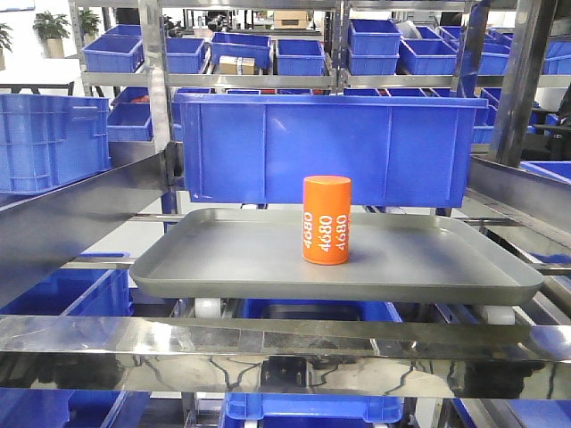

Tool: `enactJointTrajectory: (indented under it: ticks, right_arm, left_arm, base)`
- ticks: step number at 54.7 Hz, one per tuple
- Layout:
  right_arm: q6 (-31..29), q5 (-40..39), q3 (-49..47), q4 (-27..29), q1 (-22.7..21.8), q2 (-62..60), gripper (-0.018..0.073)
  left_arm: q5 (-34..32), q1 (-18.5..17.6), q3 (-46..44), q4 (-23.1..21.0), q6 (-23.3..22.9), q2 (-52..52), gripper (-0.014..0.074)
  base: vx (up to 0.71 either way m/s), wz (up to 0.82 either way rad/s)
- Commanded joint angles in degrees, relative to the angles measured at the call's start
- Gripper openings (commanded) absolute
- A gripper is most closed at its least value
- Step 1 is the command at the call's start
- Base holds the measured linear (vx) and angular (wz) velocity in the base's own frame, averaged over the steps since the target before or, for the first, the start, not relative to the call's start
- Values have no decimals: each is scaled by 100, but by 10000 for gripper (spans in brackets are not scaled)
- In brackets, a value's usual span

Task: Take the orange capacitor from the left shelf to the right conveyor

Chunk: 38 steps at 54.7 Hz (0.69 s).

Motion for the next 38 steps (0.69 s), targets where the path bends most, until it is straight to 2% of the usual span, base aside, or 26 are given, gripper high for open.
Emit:
enactJointTrajectory:
  ticks: [1,10,16,25,38]
  right_arm:
    - [-434,-396,-269,123,541,439,653]
    - [-592,-436,-632,123,1648,1369,617]
    - [-592,-430,-1007,123,2119,2078,613]
    - [-570,-333,-1576,159,2420,2958,610]
    - [-564,-176,-2059,240,2410,3625,606]
  left_arm:
    - [-465,-44,-171,-27,-32,-23,-6]
    - [-465,-44,-171,-27,-32,-23,-6]
    - [-465,-44,-171,-27,-32,-23,-6]
    - [-465,-44,-171,-27,-32,-23,-6]
    - [-465,-44,-171,-27,-32,-23,-6]
  base:
    - [0,0]
    - [0,0]
    - [0,0]
    - [0,0]
    - [0,0]
